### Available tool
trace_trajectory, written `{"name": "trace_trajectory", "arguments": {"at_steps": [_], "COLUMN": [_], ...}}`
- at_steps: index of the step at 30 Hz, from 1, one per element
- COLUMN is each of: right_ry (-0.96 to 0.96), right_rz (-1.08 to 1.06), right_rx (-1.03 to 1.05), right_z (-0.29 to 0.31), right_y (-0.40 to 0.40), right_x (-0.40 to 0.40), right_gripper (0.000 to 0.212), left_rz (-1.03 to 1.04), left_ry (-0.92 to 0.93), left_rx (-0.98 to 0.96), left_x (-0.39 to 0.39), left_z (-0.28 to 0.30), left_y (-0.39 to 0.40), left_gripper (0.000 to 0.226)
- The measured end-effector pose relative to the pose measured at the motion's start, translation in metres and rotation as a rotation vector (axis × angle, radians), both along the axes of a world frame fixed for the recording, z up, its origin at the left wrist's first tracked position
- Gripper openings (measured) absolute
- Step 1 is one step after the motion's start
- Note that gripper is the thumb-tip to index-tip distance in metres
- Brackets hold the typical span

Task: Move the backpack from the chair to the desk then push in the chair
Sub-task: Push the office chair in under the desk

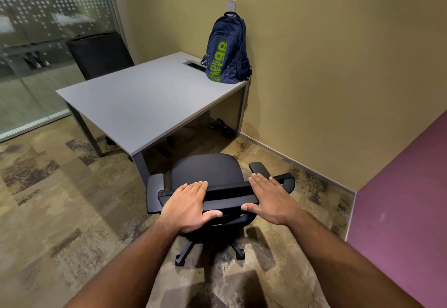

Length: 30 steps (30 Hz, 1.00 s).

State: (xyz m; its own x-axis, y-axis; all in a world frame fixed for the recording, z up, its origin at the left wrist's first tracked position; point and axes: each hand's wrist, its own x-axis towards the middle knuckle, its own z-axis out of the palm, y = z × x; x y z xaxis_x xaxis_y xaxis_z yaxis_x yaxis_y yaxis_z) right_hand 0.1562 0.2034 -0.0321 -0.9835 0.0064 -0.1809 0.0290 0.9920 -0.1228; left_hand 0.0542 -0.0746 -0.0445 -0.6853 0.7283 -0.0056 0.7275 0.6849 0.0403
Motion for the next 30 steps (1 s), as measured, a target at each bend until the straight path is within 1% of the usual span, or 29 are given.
{"name": "trace_trajectory", "arguments": {"at_steps": [2, 6, 12, 16, 21, 30], "right_ry": [0.013, 0.046, 0.095, 0.103, 0.125, 0.170], "right_rz": [0.002, -0.042, -0.075, -0.079, -0.083, -0.078], "right_rx": [0.010, 0.027, 0.043, 0.065, 0.069, 0.076], "right_z": [-0.001, -0.005, -0.003, -0.004, -0.007, -0.012], "right_y": [0.002, 0.001, -0.001, -0.002, 0.004, 0.026], "right_x": [0.000, 0.003, -0.003, -0.008, -0.023, -0.057], "right_gripper": [0.115, 0.114, 0.121, 0.118, 0.117, 0.117], "left_rz": [0.038, 0.050, 0.061, 0.061, 0.078, 0.105], "left_ry": [0.015, 0.017, 0.051, 0.046, 0.035, 0.073], "left_rx": [-0.001, 0.012, 0.032, 0.047, 0.039, 0.057], "left_x": [0.002, 0.000, -0.010, -0.017, -0.029, -0.059], "left_z": [0.000, 0.001, 0.002, 0.003, 0.004, -0.001], "left_y": [0.001, 0.008, 0.012, 0.013, 0.018, 0.039], "left_gripper": [0.118, 0.120, 0.117, 0.114, 0.115, 0.112]}}
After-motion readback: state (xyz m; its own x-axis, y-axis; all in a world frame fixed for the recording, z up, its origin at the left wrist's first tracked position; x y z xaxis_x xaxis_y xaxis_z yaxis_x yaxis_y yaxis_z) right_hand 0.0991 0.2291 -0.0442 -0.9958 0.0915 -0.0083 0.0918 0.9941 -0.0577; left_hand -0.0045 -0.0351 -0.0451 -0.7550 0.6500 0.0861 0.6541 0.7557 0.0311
